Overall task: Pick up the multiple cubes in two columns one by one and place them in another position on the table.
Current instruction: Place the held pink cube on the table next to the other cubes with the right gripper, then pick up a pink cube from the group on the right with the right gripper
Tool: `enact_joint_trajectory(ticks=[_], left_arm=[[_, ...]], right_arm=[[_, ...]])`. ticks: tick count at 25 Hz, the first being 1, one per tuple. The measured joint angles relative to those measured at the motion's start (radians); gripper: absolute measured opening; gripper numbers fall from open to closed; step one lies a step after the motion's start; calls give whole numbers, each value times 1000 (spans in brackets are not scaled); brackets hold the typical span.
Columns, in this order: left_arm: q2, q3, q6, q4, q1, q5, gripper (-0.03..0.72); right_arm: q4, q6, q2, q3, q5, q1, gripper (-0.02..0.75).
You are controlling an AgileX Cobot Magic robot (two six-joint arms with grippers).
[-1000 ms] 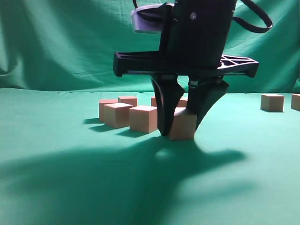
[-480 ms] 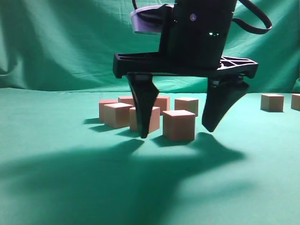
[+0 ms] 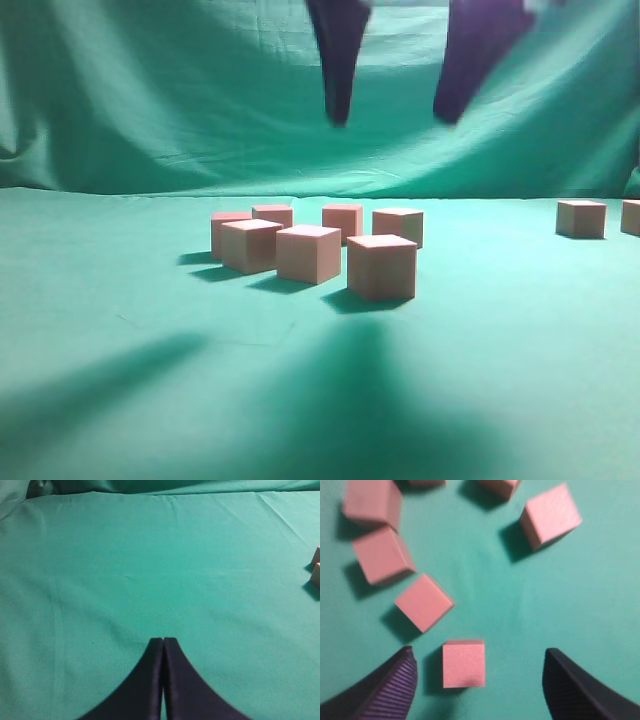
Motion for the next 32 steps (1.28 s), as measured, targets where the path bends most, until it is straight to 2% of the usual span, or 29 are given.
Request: enact_joint_trajectory(ticks=[4, 5, 14, 21, 23, 25, 28, 32], left_arm=[[0, 0, 0, 0, 0, 0, 0], [0, 0, 0, 0, 0, 0, 0], [0, 0, 0, 0, 0, 0, 0], [0, 0, 0, 0, 0, 0, 0], [0, 0, 0, 0, 0, 0, 0], [0, 0, 0, 0, 0, 0, 0], [0, 0, 0, 0, 0, 0, 0], [0, 0, 0, 0, 0, 0, 0]], right_arm=[[-15, -45, -92, -83, 118, 0, 526], [-26, -71, -114, -102, 146, 0, 486], [-202, -195, -317, -182, 409, 0, 501], [-425, -237, -440, -128, 438, 0, 501], [-449, -229, -473, -79, 439, -24, 501], [-443, -206, -493, -22, 439, -86, 501], [-375, -199, -499, 45, 439, -225, 501], [-189, -261, -499, 105, 394, -462, 501]])
